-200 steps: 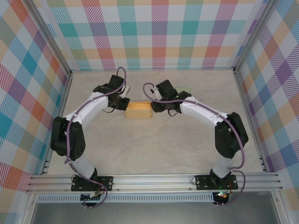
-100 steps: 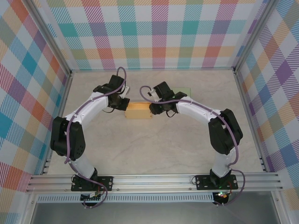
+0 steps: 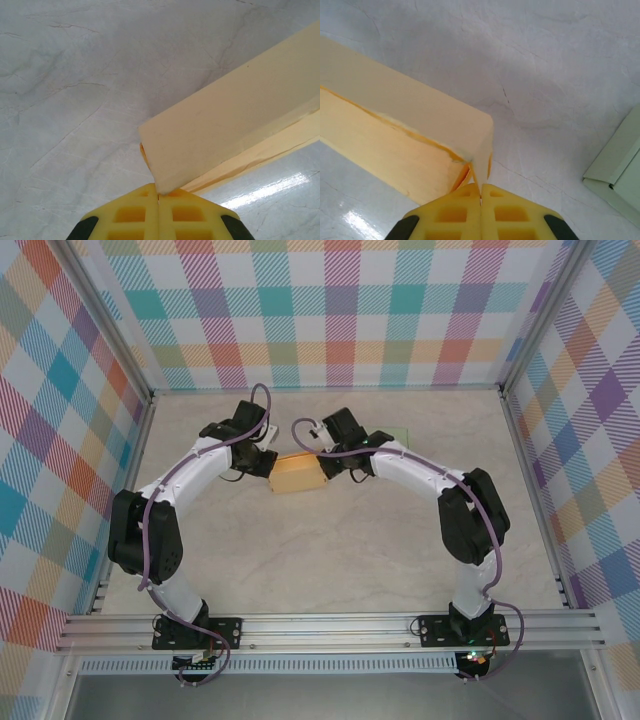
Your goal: Fold the paper box
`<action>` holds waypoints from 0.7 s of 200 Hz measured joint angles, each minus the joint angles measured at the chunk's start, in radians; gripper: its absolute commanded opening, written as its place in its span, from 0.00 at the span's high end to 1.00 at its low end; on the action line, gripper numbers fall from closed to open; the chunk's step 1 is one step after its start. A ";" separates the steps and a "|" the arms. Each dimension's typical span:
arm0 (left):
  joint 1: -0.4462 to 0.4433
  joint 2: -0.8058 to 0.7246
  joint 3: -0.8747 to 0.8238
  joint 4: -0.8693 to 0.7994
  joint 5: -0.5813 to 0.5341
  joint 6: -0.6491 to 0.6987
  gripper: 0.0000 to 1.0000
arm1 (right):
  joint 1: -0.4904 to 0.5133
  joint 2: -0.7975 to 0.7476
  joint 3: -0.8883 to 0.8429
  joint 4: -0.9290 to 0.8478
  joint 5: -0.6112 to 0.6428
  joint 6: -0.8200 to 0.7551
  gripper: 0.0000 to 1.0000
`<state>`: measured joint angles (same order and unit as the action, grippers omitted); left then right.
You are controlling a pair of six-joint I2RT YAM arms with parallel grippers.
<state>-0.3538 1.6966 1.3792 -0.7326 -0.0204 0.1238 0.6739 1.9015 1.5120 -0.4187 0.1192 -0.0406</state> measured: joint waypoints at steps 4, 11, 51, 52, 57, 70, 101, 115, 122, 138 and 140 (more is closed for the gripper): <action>0.000 0.000 0.000 -0.001 0.000 0.000 0.99 | 0.000 0.000 0.007 -0.006 -0.002 -0.001 0.97; 0.000 0.000 0.001 -0.002 0.000 0.000 0.99 | 0.000 0.000 0.020 -0.015 -0.008 0.002 0.97; -0.010 0.000 0.002 -0.010 -0.009 -0.002 0.99 | -0.003 0.000 0.079 -0.082 -0.060 0.040 0.96; -0.011 0.000 0.002 -0.010 -0.010 -0.003 0.99 | -0.003 0.000 0.081 -0.085 -0.061 0.042 0.96; -0.012 0.000 0.003 -0.010 -0.015 -0.004 0.99 | -0.003 0.000 0.087 -0.093 -0.069 0.051 0.96; -0.014 0.000 0.003 -0.013 -0.024 -0.005 0.99 | -0.004 0.000 0.096 -0.109 -0.086 0.070 0.96; -0.029 0.000 0.004 -0.016 -0.057 -0.022 0.99 | -0.006 0.000 0.100 -0.146 -0.129 0.130 0.97; -0.042 0.000 0.005 -0.017 -0.082 -0.028 0.99 | -0.008 0.000 0.100 -0.161 -0.143 0.157 0.98; -0.047 0.000 0.005 -0.017 -0.096 -0.031 0.99 | -0.008 0.000 0.100 -0.170 -0.149 0.167 0.99; -0.057 0.000 0.005 -0.017 -0.121 -0.039 0.99 | -0.008 0.000 0.100 -0.186 -0.162 0.189 1.00; -0.058 0.000 0.005 -0.017 -0.123 -0.042 0.99 | -0.008 0.000 0.100 -0.187 -0.163 0.192 1.00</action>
<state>-0.4122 1.6966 1.3846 -0.7494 -0.1436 0.0818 0.6659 1.9015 1.6123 -0.6060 -0.0433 0.1513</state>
